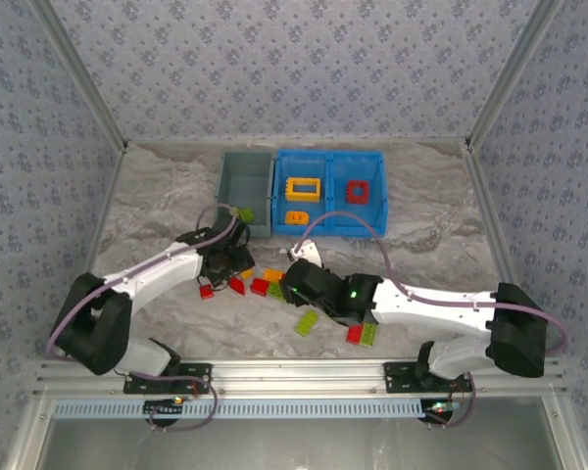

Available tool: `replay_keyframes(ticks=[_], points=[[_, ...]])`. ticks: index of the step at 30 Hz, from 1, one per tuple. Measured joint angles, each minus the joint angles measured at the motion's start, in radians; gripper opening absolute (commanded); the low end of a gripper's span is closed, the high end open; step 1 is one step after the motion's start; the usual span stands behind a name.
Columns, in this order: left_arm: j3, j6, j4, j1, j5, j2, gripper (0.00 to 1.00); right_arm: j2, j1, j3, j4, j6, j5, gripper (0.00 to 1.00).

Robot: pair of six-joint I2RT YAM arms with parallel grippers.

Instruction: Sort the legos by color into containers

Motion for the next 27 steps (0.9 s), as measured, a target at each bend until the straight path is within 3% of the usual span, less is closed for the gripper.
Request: replay_keyframes(ticks=[7, 22, 27], points=[[0.002, -0.01, 0.063, 0.016, 0.003, 0.1, 0.66, 0.0, 0.029, 0.0, 0.01, 0.025, 0.014, 0.56], [0.007, -0.017, 0.064, 0.025, -0.019, 0.152, 0.4, -0.018, 0.04, -0.003, 0.067, 0.021, -0.002, 0.56], [0.024, -0.01, 0.034, 0.005, -0.066, 0.13, 0.37, -0.037, 0.04, -0.004, 0.068, 0.02, 0.0, 0.56]])
